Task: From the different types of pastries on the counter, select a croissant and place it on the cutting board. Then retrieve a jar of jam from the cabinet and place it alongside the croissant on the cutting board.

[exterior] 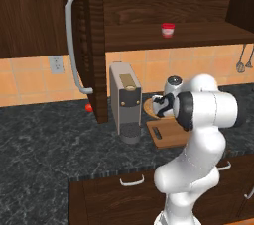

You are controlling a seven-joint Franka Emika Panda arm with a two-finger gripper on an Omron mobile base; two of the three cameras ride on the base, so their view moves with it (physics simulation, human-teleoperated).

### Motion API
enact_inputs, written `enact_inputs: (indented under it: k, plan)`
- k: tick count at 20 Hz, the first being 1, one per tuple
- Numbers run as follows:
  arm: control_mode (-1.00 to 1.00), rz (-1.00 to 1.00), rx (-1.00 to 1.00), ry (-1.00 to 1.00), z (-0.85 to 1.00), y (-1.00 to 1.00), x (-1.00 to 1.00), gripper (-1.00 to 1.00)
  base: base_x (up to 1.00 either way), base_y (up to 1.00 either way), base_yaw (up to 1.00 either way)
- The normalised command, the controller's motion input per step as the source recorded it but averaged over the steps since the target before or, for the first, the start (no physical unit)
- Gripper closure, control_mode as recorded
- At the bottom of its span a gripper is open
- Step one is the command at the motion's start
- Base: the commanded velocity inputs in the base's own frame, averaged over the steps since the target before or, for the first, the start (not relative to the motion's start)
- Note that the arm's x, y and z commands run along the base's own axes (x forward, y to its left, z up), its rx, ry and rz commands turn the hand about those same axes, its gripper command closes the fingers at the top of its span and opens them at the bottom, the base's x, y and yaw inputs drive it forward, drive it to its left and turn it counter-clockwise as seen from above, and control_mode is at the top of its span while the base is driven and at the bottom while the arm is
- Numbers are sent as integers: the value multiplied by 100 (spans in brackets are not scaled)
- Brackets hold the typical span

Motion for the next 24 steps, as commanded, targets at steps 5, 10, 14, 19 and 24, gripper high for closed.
enact_inputs:
  k: [5, 10, 14, 19, 24]
  plan:
    - [-100, 4, 0, 0, 43, 0, -100, 100, 0, 0, 0]
    - [-100, 1, 0, 0, 65, 0, -83, 100, 0, 0, 0]
    - [-100, 0, 2, 9, -26, 16, -3, 100, 0, 0, 0]
    - [-100, -1, 5, 4, -21, 4, -21, 100, 0, 0, 0]
    - [-100, -2, 7, 1, 0, 3, -51, 100, 0, 0, 0]
